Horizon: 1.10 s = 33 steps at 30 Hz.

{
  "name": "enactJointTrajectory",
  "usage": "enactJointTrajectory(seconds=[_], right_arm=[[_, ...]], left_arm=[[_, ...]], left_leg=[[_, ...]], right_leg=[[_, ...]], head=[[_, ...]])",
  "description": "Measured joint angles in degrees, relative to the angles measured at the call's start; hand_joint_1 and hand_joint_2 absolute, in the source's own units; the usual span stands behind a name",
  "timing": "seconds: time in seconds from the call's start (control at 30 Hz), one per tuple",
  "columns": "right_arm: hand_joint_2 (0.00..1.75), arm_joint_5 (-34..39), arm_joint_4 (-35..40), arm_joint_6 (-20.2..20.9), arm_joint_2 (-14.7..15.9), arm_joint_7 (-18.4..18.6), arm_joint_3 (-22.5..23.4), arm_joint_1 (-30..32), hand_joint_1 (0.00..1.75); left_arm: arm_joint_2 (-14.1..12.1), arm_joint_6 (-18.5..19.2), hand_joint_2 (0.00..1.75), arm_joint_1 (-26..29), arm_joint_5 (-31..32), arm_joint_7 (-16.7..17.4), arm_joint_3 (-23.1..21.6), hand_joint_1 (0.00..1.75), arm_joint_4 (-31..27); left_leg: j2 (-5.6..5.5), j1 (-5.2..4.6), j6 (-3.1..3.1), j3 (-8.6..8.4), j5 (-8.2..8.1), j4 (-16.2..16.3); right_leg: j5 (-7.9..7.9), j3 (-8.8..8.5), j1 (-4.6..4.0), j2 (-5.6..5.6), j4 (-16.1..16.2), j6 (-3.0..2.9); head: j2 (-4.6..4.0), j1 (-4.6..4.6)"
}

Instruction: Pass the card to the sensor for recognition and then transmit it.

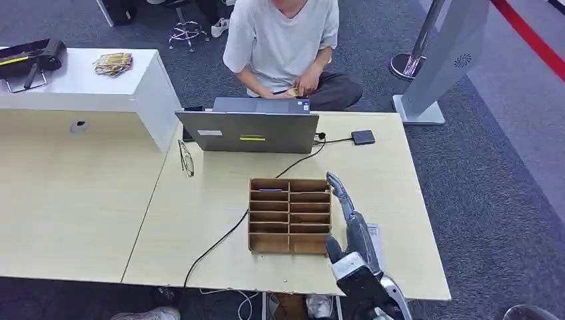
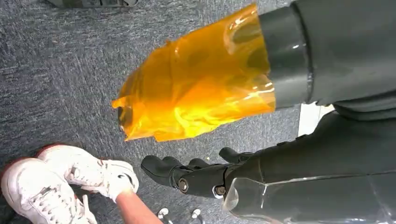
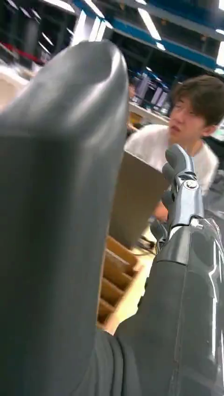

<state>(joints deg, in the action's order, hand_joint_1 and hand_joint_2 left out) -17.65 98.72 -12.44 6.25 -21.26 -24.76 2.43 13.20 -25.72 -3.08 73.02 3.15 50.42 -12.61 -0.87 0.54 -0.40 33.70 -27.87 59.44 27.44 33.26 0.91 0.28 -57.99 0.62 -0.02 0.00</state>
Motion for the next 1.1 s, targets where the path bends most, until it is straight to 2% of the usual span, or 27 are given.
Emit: enactJointTrajectory(seconds=[0.2, 0.37, 0.53, 0.7, 0.9, 1.1], right_arm=[[0.00, 7.6, 3.9, 4.6, 1.1, -3.2, -1.2, 4.7, 0.00], [0.00, 8.6, 5.9, 5.0, 1.8, -3.9, -2.6, 7.1, 0.00], [0.00, 1.8, 6.0, -0.4, 2.4, -2.5, -4.2, 7.6, 0.00], [0.00, -1.2, 5.4, -3.4, 3.1, -1.5, -5.6, 7.5, 0.00], [0.00, -4.9, 5.4, -8.9, 4.7, 0.0, -7.1, 8.5, 0.00], [0.00, -11.9, 5.8, -16.6, 6.8, 3.7, -8.6, 9.9, 0.00]], left_arm=[[0.0, -0.3, 0.00, 0.0, 0.0, 0.0, 0.6, 0.00, 0.0], [0.0, -0.4, 0.00, 0.0, 0.0, 0.0, 0.7, 0.00, 0.0], [0.0, -0.4, 0.00, 0.0, 0.2, 0.0, 0.8, 0.00, 0.0], [0.0, -0.3, 0.00, 0.0, 0.5, 0.3, 0.9, 0.00, 0.0], [0.0, -0.2, 0.00, 0.0, 1.4, 0.3, 0.9, 0.00, 0.0], [0.0, -0.2, 0.00, 0.0, 2.1, 0.3, 0.9, 0.00, 0.0]], left_leg=[[0.01, 0.00, 0.00, 0.00, -0.02, 0.0], [0.02, 0.00, -0.05, -0.01, -0.05, 0.0], [0.02, 0.00, -0.05, -0.01, -0.05, 0.0], [0.02, 0.00, -0.05, -0.01, -0.05, 0.0], [0.02, 0.00, -0.05, -0.01, -0.06, 0.0], [0.02, 0.00, -0.04, -0.01, -0.06, 0.0]], right_leg=[[0.02, 0.00, 0.00, 0.00, 0.0, 0.00], [0.02, 0.00, 0.00, 0.01, 0.0, 0.00], [0.02, 0.00, 0.00, 0.01, 0.0, 0.00], [0.02, 0.00, 0.00, 0.01, 0.0, 0.00], [0.03, 0.00, 0.00, 0.01, 0.0, 0.00], [0.03, 0.00, 0.00, 0.01, 0.0, 0.01]], head=[[0.00, 0.00], [0.00, -0.02], [0.00, 0.00], [0.00, -0.02], [0.00, -0.02], [0.00, 0.00]])
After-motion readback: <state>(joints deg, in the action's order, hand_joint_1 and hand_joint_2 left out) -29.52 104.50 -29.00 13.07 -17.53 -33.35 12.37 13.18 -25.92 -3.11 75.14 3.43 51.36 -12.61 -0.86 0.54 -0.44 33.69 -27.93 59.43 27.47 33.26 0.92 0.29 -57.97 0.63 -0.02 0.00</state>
